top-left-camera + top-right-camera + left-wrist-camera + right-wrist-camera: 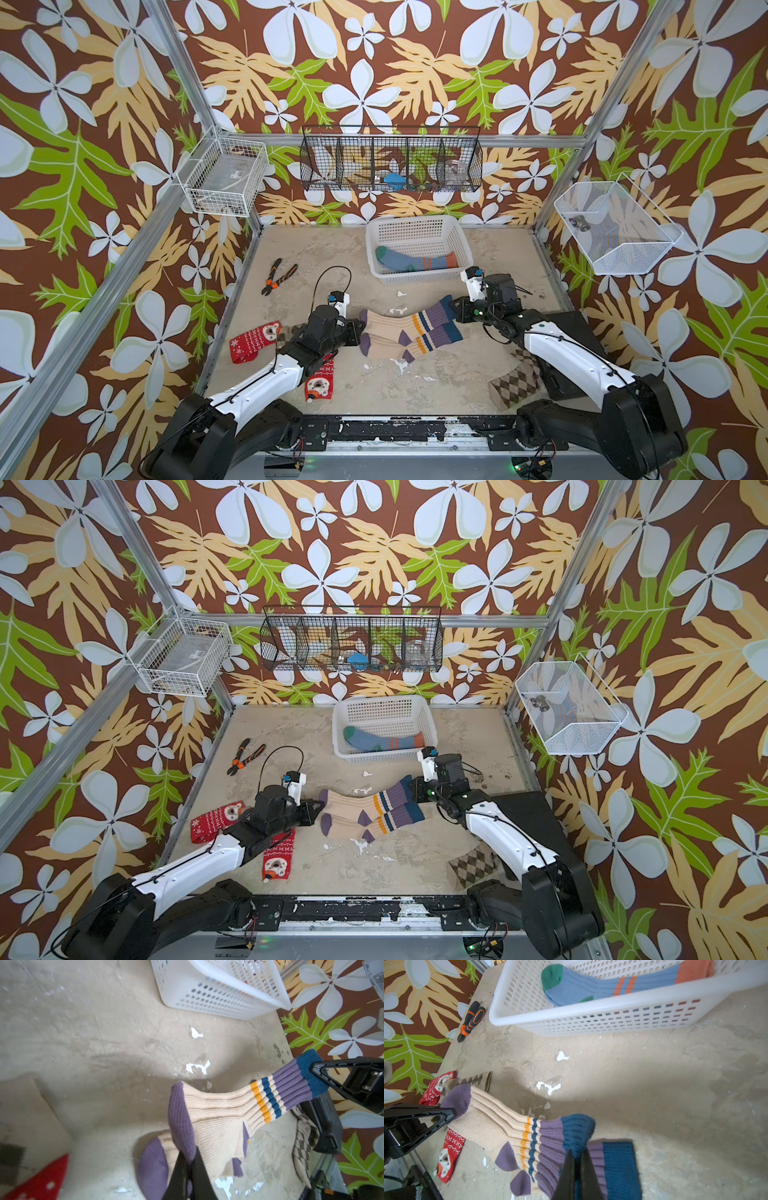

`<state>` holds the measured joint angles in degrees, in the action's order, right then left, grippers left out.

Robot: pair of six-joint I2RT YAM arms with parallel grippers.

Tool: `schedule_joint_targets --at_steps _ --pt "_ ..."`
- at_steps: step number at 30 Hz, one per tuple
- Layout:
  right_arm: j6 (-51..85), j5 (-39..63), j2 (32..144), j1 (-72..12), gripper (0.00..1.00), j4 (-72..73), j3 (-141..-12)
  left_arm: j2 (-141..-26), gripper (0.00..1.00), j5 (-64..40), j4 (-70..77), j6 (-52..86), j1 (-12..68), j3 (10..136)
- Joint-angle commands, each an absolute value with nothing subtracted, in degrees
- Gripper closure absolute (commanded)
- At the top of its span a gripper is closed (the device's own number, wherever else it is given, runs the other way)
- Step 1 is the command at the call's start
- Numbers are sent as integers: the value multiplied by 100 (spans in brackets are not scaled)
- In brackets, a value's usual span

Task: Place the socks together as a pair
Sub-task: Pick up the sock, then place the sock in the sock.

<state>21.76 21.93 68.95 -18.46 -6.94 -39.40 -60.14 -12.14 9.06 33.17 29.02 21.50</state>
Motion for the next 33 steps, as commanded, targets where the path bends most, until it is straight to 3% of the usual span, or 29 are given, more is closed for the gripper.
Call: schedule_joint_targets --at_steps 1,17,27,33 --pt "2280 2382 6643 -1854 100 -864 -3723 -5752 100 -1248 564 3574 3141 2035" --pt "2276 1873 7314 -1760 98 -111 -2956 -6368 98 -1204 1338 3646 3208 1444" --pt "2198 1665 7262 -1595 100 -260 -3284 -5752 98 -1148 984 3633 3208 1653" --pt "2226 1847 7422 -1564 98 -138 -3149 -6113 97 -1246 1193 3659 3208 1503"
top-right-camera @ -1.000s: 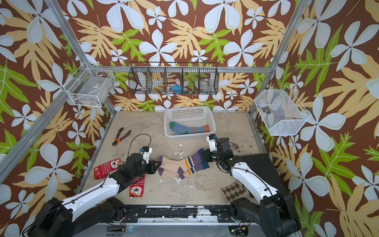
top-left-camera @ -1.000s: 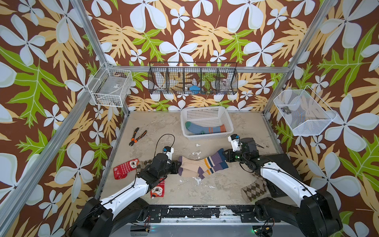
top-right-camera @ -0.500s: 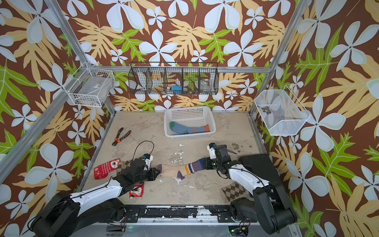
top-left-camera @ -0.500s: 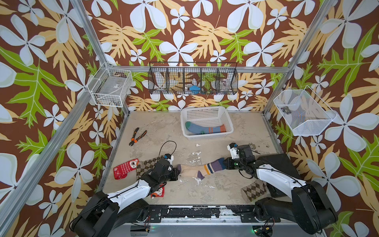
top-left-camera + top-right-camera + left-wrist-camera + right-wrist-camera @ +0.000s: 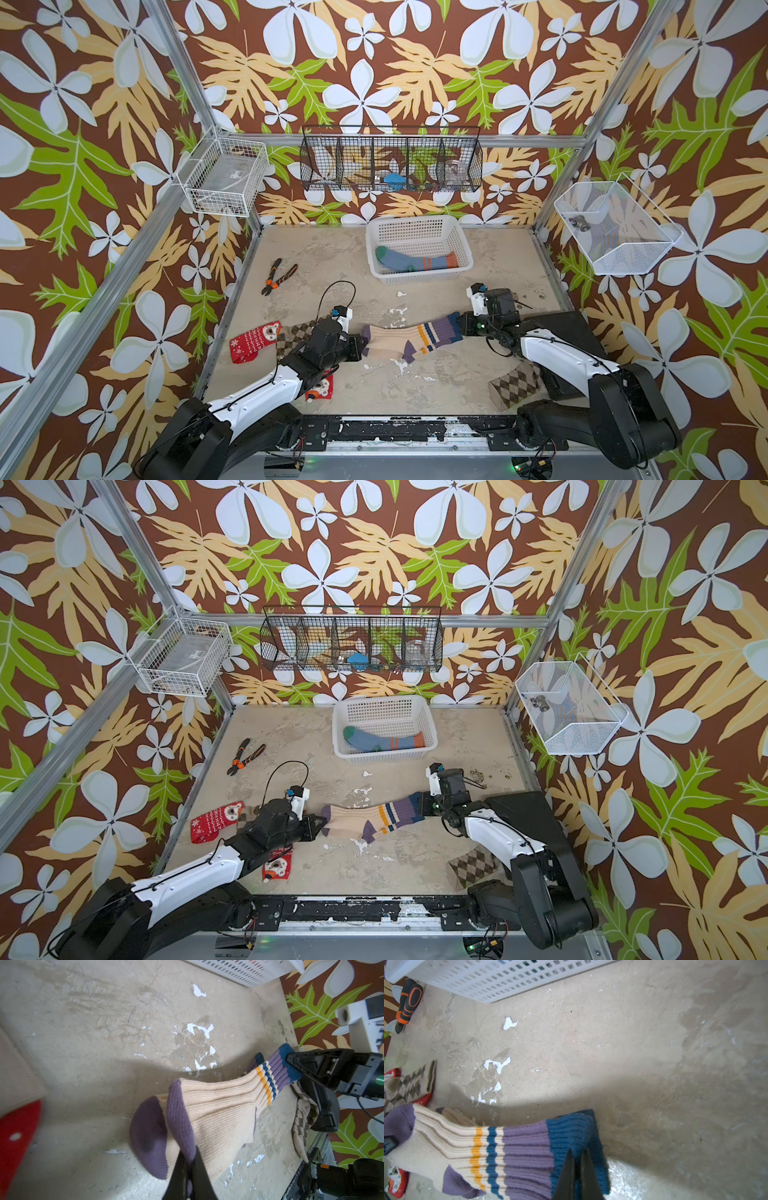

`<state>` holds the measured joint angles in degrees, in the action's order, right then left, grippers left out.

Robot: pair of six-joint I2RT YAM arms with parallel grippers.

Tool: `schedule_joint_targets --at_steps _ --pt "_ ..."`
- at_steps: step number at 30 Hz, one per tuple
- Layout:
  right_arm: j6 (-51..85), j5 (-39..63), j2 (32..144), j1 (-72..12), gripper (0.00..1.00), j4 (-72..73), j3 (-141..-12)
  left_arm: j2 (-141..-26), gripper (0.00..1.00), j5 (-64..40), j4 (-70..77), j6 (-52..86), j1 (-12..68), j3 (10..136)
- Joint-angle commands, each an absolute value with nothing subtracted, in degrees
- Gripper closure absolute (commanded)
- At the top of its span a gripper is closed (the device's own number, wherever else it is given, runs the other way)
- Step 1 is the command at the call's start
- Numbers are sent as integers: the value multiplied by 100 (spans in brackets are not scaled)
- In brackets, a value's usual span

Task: Place the socks together as a pair
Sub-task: Place the sock in the sock, then pick up a pair of socks from the center of the board.

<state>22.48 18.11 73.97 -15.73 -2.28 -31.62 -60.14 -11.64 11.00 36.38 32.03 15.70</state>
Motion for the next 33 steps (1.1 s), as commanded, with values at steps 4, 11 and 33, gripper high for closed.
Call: schedule_joint_targets --at_steps 4,11,33 --pt "2194 1811 7350 -1558 98 -193 -3105 -6049 97 -1217 1203 3711 3220 1413" --pt "2255 1781 7553 -1559 61 -114 -3052 -6316 72 -1003 1040 3617 3217 1381" --pt "2462 2689 8233 -1565 66 309 -2843 -7131 57 -1204 2003 3701 3222 1136"
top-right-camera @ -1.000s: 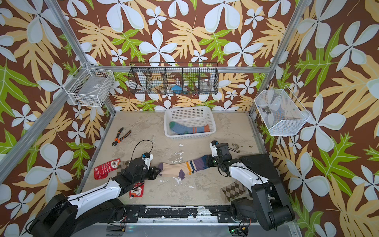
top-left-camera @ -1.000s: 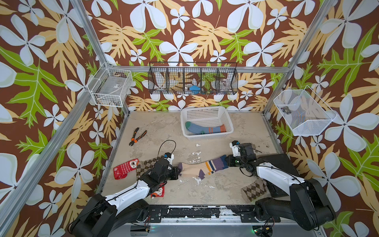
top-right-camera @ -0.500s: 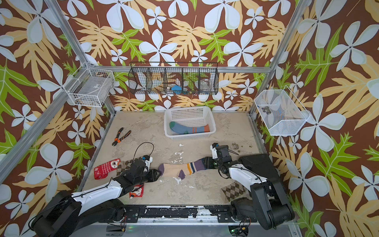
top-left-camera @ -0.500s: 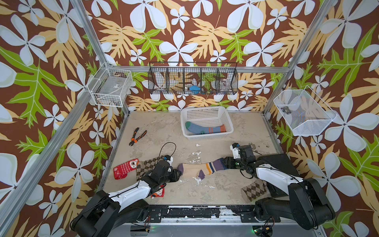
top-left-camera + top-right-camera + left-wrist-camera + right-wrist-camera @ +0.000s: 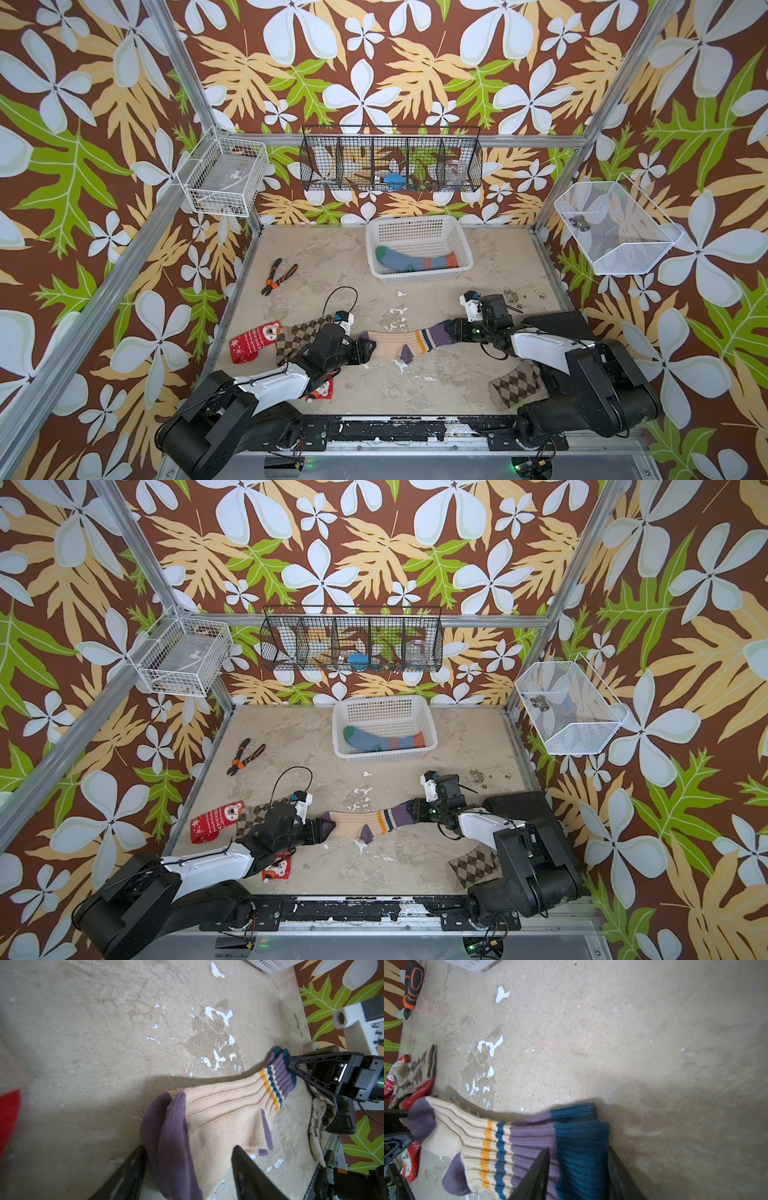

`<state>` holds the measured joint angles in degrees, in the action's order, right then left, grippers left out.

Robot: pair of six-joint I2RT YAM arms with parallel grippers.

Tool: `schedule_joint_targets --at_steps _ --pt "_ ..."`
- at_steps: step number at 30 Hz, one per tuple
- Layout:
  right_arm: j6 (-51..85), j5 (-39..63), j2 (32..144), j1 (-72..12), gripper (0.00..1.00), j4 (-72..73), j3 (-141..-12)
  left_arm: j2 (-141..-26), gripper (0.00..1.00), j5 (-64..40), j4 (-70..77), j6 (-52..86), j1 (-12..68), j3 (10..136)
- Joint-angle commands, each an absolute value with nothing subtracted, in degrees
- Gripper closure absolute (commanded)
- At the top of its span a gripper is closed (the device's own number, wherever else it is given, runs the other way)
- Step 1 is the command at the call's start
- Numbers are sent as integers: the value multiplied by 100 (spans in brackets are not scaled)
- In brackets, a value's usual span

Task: Place the socks together as a pair
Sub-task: Pick up a pair of socks from the center of the board.

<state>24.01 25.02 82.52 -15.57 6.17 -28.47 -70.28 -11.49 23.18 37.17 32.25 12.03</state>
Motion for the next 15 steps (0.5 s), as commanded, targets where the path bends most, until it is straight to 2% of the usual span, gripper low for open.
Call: schedule_joint_targets --at_steps 1,3,6,8,15 --pt "2461 2689 8192 -1564 70 291 -2842 -7153 65 -1181 2017 3682 3219 1134" --pt "2461 2727 8095 -1564 81 272 -2839 -7153 84 -1136 2060 3653 3219 1097" --pt "2461 2860 7965 -1563 96 282 -2844 -7099 100 -1146 2101 3639 3217 1097" --pt "2470 2939 7863 -1564 100 275 -2881 -7005 100 -1160 2071 3656 3220 1153" --pt "2461 3206 7412 -1442 100 -22 -3583 -6651 100 -968 1338 3583 3217 2339"
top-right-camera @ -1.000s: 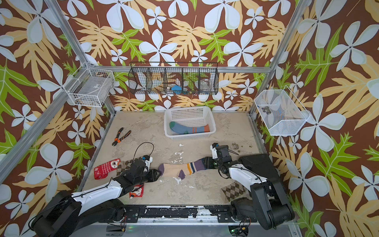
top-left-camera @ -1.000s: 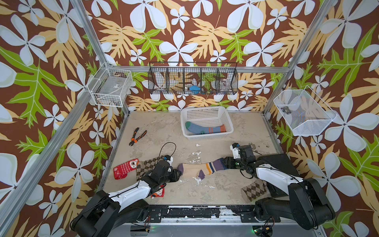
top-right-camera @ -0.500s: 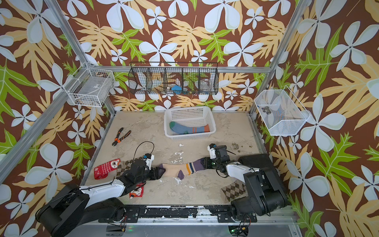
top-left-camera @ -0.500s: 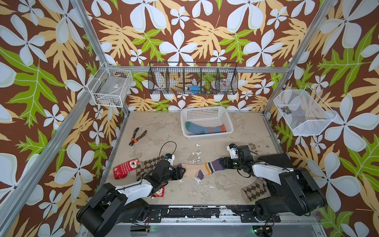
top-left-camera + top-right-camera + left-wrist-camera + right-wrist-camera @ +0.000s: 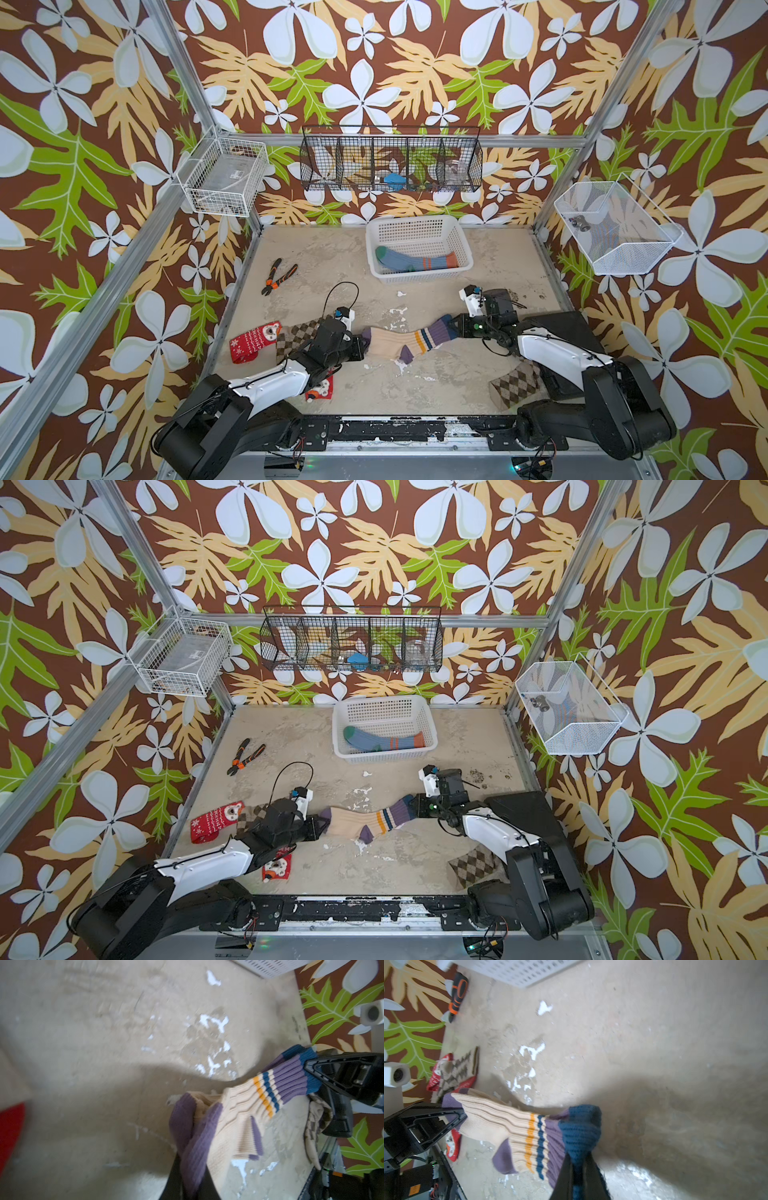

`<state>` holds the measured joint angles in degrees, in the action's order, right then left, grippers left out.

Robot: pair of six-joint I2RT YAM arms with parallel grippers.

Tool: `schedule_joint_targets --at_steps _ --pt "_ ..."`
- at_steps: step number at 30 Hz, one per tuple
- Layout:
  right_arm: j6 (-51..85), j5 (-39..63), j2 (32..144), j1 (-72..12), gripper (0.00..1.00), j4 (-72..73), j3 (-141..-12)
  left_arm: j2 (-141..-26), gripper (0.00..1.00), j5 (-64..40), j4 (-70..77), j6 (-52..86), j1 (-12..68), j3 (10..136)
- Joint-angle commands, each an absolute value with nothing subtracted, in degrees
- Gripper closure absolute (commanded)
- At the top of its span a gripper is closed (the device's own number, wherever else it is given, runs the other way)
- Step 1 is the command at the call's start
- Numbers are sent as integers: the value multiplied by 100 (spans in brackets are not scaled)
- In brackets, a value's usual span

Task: Place the socks together as a pair
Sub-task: Pick up a pair of socks from the center of the board, then place a pair of socks in the bin.

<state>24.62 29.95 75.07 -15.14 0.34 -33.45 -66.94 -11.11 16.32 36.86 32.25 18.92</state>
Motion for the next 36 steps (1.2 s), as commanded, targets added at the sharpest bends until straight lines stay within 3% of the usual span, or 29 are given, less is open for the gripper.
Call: schedule_joint_targets --at_steps 1,13,17,21,36 --pt "2462 3253 7407 -1378 100 -40 -3744 -6683 100 -967 1207 3548 3199 2606" --pt "2461 3594 8208 -654 100 -592 -6918 -8302 100 -1095 617 3080 2623 6216" --pt "2208 3158 8964 -527 100 -1001 -7952 -9249 100 -1334 330 3033 2356 7274" --pt "1892 2498 9793 -498 100 -1352 -8543 -9973 100 -1588 176 3059 2115 7880" --pt "1618 2620 12036 -483 100 -2144 -10087 -11906 100 -1473 -706 2776 1899 9447"
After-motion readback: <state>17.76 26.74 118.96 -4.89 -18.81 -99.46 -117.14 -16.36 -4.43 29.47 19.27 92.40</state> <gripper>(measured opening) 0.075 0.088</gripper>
